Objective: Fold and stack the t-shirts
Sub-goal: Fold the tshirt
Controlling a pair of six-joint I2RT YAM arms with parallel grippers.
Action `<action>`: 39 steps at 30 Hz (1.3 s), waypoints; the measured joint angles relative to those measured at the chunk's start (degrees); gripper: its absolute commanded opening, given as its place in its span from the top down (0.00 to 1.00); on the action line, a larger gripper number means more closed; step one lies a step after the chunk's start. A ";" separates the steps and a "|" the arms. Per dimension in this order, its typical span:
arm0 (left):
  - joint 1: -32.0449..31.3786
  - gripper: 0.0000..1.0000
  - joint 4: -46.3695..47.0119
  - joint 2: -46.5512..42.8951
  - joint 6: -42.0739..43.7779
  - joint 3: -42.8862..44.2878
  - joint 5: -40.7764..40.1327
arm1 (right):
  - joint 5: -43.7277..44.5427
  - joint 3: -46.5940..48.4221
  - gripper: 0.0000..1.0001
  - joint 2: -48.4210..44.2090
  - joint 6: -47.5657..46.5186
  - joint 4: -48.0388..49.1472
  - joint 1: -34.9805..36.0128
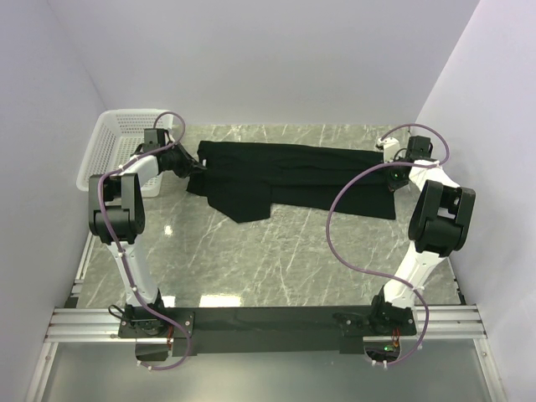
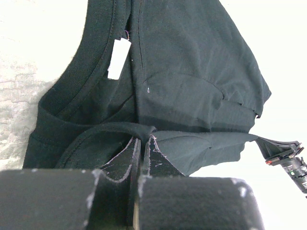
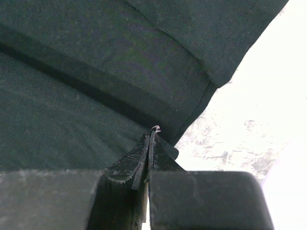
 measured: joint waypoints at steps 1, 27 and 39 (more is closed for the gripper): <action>0.00 0.99 0.00 0.00 0.00 0.00 0.00 | 0.02 0.00 1.00 0.00 0.00 0.00 0.00; 0.17 0.99 -4.28 -26.36 5.11 -21.77 0.11 | -6.51 -22.18 1.00 -34.56 -7.19 -2.75 -5.07; 0.28 0.99 -8.85 -37.73 6.05 -37.09 -0.48 | -7.54 -38.36 1.00 -50.75 -12.09 -8.31 -5.38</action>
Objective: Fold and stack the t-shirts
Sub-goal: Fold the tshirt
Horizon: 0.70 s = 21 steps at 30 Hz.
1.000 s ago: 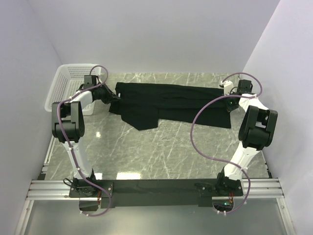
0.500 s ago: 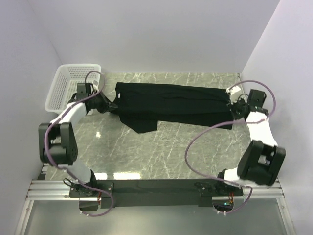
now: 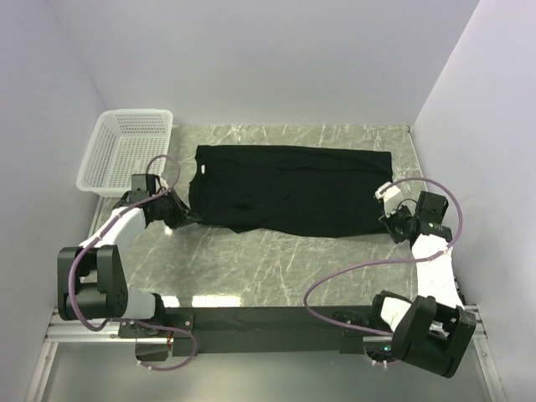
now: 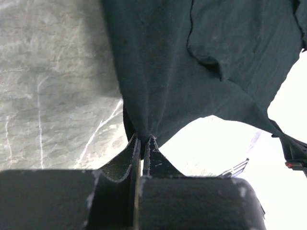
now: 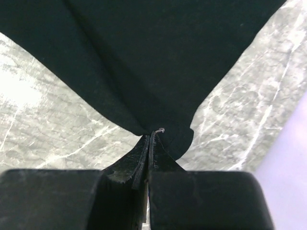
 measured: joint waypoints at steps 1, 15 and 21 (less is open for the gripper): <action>0.00 0.99 0.02 -0.02 -0.02 -0.26 -0.17 | -0.02 -0.31 1.00 -0.04 -0.02 0.11 0.00; 0.11 0.99 3.96 12.11 -1.79 10.47 -0.94 | -1.62 9.25 1.00 14.95 6.43 5.27 0.00; 0.11 0.99 4.83 15.89 -1.77 15.06 -0.87 | -2.71 15.91 1.00 22.86 8.20 6.82 0.00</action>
